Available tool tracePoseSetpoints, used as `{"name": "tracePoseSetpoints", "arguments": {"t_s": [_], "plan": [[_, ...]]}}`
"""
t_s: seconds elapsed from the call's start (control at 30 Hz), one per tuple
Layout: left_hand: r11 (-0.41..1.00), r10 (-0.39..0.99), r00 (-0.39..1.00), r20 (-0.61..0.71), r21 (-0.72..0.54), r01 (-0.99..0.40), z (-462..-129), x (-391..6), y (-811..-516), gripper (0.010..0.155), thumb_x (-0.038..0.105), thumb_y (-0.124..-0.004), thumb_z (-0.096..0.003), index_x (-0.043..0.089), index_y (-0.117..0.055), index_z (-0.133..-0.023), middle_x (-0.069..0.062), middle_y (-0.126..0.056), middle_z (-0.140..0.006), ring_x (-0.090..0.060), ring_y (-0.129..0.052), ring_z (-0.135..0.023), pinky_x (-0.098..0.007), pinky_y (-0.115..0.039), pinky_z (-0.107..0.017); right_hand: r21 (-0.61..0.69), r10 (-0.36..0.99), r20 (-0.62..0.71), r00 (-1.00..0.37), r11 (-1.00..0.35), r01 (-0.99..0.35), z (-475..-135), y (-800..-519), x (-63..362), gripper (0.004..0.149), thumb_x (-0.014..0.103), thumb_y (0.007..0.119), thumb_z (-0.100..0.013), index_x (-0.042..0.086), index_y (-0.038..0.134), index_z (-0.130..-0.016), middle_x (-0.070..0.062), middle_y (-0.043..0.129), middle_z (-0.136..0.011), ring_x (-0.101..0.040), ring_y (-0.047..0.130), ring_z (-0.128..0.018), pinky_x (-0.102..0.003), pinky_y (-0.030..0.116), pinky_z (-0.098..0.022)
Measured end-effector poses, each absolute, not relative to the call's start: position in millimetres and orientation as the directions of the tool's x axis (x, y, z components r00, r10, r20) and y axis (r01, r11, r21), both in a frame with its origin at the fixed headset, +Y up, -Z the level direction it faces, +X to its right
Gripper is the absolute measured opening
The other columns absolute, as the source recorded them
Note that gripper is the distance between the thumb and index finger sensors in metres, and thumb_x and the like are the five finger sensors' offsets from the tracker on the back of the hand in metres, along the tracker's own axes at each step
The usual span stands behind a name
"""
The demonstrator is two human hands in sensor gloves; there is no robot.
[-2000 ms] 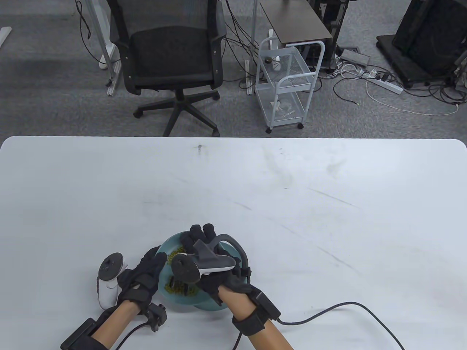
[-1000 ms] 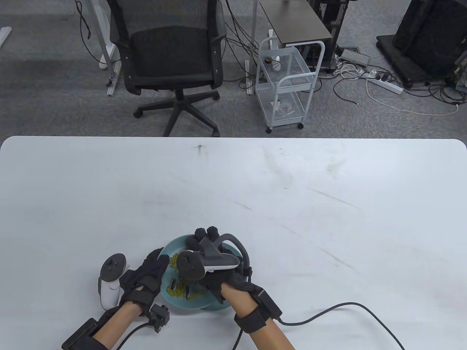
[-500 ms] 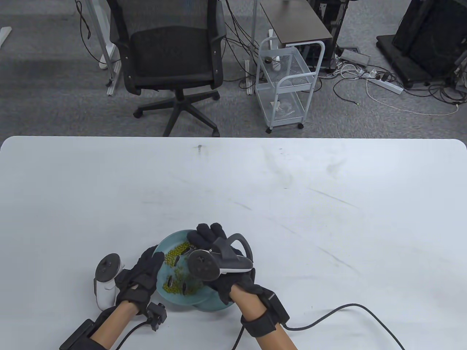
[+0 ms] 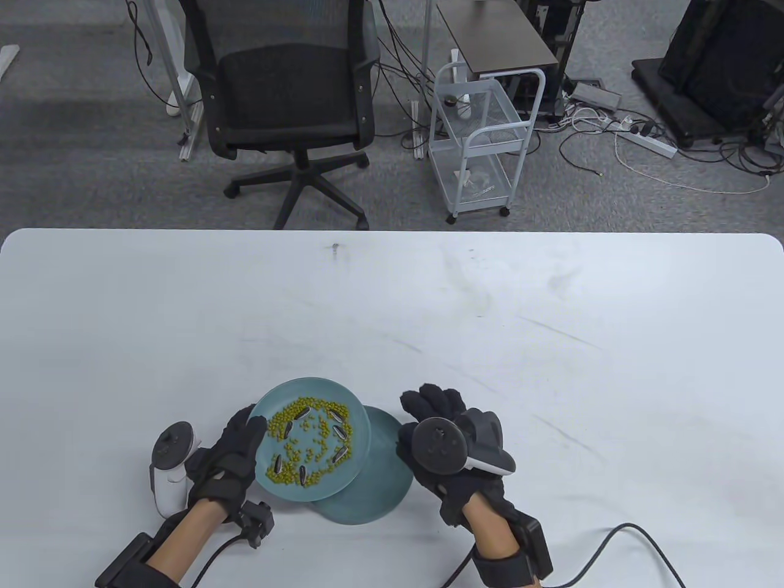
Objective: Pick sunflower seeds with hand pinch into plate
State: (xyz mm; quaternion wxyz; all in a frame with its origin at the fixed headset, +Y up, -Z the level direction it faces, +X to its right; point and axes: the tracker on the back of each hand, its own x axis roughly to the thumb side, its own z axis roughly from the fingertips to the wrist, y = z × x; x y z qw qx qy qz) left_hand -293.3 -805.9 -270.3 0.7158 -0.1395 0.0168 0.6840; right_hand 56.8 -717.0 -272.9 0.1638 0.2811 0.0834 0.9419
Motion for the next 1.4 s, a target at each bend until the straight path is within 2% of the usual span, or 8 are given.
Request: {"name": "tracePoseSetpoints", "arguments": {"t_s": [0.17,0.5,1.4], "plan": [[0.009,0.973,0.048,-0.227,-0.170,-0.985,-272,-296,-808,0.049,0.042,-0.058,-0.0620,0.021,-0.042,-0.104,-0.008,-0.086,-0.080,-0.020,-0.102,-0.045,-0.034,-0.084,-0.034,0.311,0.383,0.498,-0.778,-0.916,-0.251,-284,-735,53,0.035,0.019,0.089,-0.051,-0.007,0.090,-0.074,-0.035,0.057,-0.107,-0.066,0.043,-0.095,-0.079,0.033,-0.064],[-0.003,0.971,0.041,-0.235,-0.183,-0.983,-271,-294,-810,0.050,0.042,-0.058,-0.0620,0.020,-0.042,-0.103,-0.008,-0.085,-0.080,-0.020,-0.102,-0.045,-0.035,-0.084,-0.034,0.301,0.389,0.532,-0.752,-0.917,-0.261,-277,-734,40,0.035,0.020,0.089,-0.051,-0.006,0.090,-0.075,-0.035,0.056,-0.107,-0.065,0.042,-0.096,-0.079,0.034,-0.064],[-0.011,0.969,0.036,-0.244,-0.187,-0.982,-270,-291,-810,0.050,0.043,-0.058,-0.0620,0.021,-0.042,-0.104,-0.008,-0.085,-0.081,-0.020,-0.102,-0.045,-0.035,-0.083,-0.034,0.313,0.426,0.519,-0.741,-0.901,-0.299,-279,-736,43,0.035,0.020,0.089,-0.052,-0.005,0.090,-0.075,-0.035,0.057,-0.107,-0.065,0.043,-0.095,-0.079,0.034,-0.064]]}}
